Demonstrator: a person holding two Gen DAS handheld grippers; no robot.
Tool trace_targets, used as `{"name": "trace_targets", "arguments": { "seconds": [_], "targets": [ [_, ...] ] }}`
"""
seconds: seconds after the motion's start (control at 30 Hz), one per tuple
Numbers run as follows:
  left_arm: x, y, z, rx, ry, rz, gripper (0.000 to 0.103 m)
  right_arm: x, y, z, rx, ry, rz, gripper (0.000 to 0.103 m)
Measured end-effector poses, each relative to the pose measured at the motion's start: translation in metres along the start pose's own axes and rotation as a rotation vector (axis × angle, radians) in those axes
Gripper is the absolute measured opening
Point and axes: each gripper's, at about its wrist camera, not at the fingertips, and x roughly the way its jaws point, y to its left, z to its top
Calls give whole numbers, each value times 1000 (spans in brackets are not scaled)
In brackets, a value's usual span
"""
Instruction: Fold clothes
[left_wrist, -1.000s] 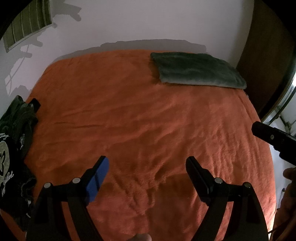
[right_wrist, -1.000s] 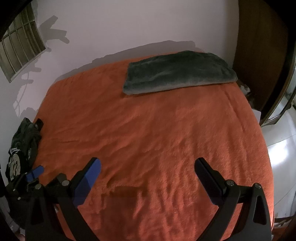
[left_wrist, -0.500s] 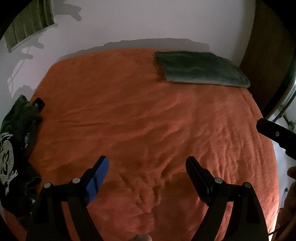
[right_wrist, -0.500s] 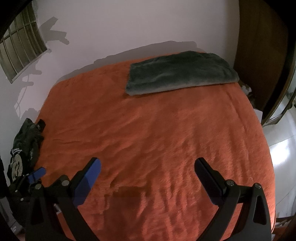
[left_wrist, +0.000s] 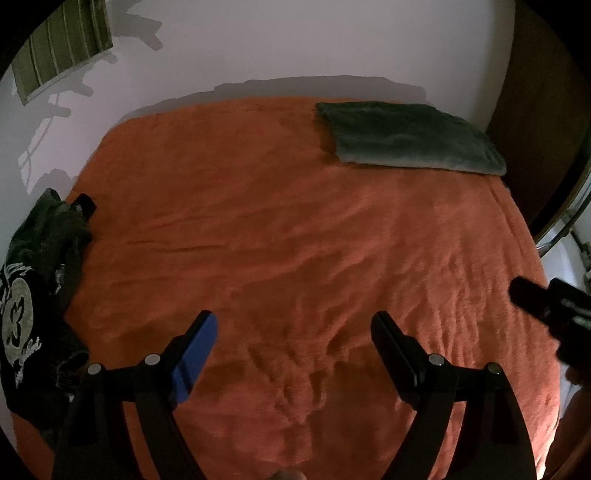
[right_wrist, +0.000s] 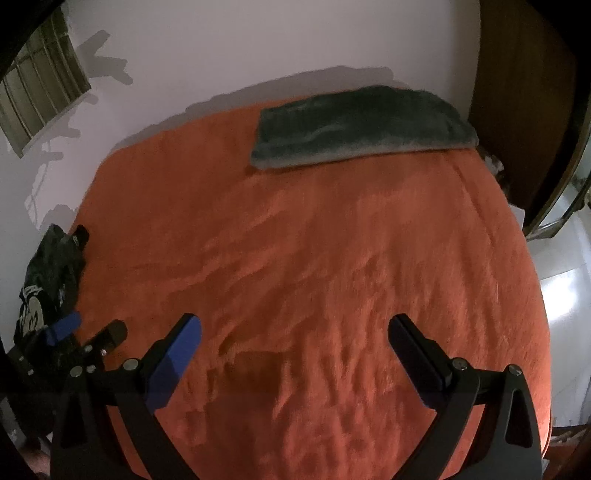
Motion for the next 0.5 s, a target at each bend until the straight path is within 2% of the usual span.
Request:
{"name": "trace_targets", "arguments": {
  "seconds": [0.5],
  "targets": [
    [4, 2, 1, -9, 7, 4, 86, 14, 23, -10, -32, 39, -4, 101]
  ]
}}
